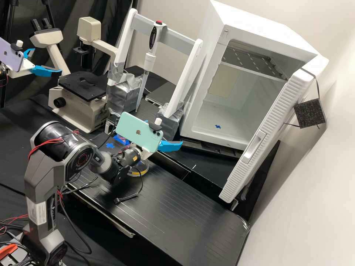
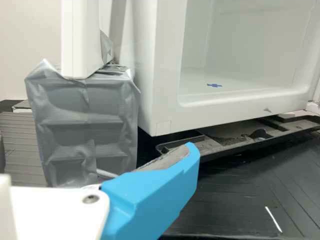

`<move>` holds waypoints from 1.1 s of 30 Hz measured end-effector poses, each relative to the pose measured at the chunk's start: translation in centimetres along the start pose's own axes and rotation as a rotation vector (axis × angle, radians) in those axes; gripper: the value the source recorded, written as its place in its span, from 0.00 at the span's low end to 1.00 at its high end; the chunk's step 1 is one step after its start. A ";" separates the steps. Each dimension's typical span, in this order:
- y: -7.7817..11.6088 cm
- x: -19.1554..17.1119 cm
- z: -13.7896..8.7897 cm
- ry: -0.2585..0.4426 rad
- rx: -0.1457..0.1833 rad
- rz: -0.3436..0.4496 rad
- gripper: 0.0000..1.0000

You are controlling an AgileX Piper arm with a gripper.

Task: Move the petri dish to the incubator

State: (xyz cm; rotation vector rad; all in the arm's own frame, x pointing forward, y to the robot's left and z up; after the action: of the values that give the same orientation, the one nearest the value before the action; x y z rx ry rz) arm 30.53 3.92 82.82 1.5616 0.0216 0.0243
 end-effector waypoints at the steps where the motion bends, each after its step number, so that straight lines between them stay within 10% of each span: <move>1: 0.0 0.0 0.0 0.000 0.000 0.000 1.00; 12: 0.1 -0.9 0.5 -0.006 -0.004 0.010 1.00; 23: 1.2 -8.5 1.6 0.062 0.021 0.078 1.00; 33: 1.2 -14.6 1.9 0.128 -0.021 0.054 1.00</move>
State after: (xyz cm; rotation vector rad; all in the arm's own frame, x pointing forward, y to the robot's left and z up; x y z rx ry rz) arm 15.94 1.62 84.02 1.5379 0.0801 0.1665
